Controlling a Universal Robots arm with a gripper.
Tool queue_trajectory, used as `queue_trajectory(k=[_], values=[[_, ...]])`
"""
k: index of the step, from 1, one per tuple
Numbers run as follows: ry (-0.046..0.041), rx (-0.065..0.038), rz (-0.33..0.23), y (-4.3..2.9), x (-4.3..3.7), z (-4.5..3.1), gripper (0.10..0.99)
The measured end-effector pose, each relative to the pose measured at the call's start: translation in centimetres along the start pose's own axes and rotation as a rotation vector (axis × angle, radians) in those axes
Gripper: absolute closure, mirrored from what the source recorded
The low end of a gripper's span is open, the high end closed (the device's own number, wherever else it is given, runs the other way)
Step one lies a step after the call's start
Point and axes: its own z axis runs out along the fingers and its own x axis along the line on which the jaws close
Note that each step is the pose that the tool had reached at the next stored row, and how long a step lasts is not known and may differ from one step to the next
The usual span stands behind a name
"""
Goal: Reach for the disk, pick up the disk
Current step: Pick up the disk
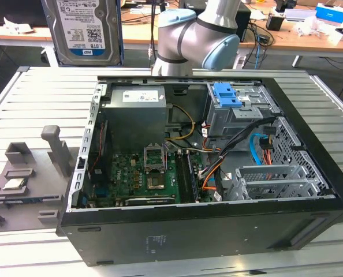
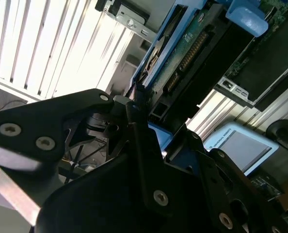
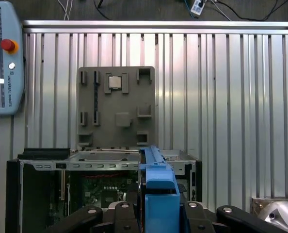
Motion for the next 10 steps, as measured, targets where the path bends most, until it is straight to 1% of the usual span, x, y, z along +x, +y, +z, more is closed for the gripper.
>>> queue_trajectory(k=[5,8,10], values=[[-0.0001,0.0,0.0,-1.19,-0.08,-0.06,0.722],[0.0,-0.001,0.0,-2.68,-0.18,-0.14,0.722],[0.0,-0.001,0.0,-3.36,-0.23,-0.18,0.722]])
